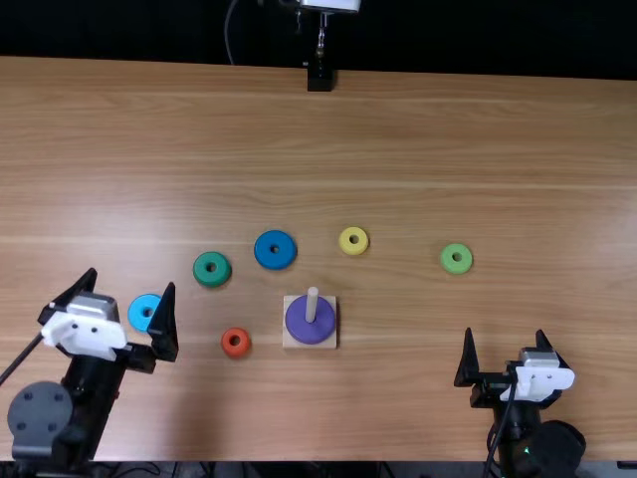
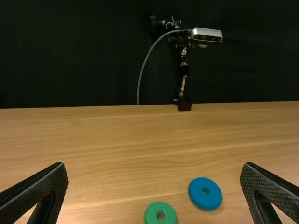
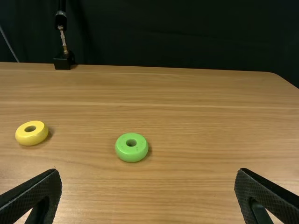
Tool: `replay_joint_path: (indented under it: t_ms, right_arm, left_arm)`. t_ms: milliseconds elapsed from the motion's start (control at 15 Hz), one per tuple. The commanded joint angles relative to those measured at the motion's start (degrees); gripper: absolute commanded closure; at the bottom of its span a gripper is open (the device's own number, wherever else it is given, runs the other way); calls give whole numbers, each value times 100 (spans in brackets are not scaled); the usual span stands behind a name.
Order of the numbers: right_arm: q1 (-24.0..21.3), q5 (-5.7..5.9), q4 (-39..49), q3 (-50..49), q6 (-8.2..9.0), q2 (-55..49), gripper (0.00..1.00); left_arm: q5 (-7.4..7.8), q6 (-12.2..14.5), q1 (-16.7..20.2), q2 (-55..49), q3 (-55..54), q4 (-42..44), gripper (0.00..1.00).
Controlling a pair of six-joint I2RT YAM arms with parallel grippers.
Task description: Build the Hanoi tower: stack the rings onto the peg from bottom to top in this color order: purple, dark blue, light blue, dark green, light green, yellow, orange.
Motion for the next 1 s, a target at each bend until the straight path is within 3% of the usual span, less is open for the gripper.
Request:
replay_joint_path:
  t_ms: [0,267,467,600,800,933]
  right_arm:
    - [-36,52,-15,-166,-11,-66,0]
    - [-36,52,-15,-166,-11,-66,0]
    - [-36,52,-15,-166,-11,-66,0]
    - [-36,52,-15,-166,-11,-75,0]
    - [-36,52,-4,-166,-11,-66,0]
    - [-36,52,-15,-175,-11,-66,0]
  left_arm:
    - [41,53,6,306,447,13,0]
    - [51,74,6,1431,1396,-272,0]
    - [347,53,-2,2547,2125,-1495,0]
    - [357,64,-73,3242,2714,-1833,0]
    - [410,85,-556,3971,3180,-1854,0]
    - [304,85,-1004,4375,3259,-1843,0]
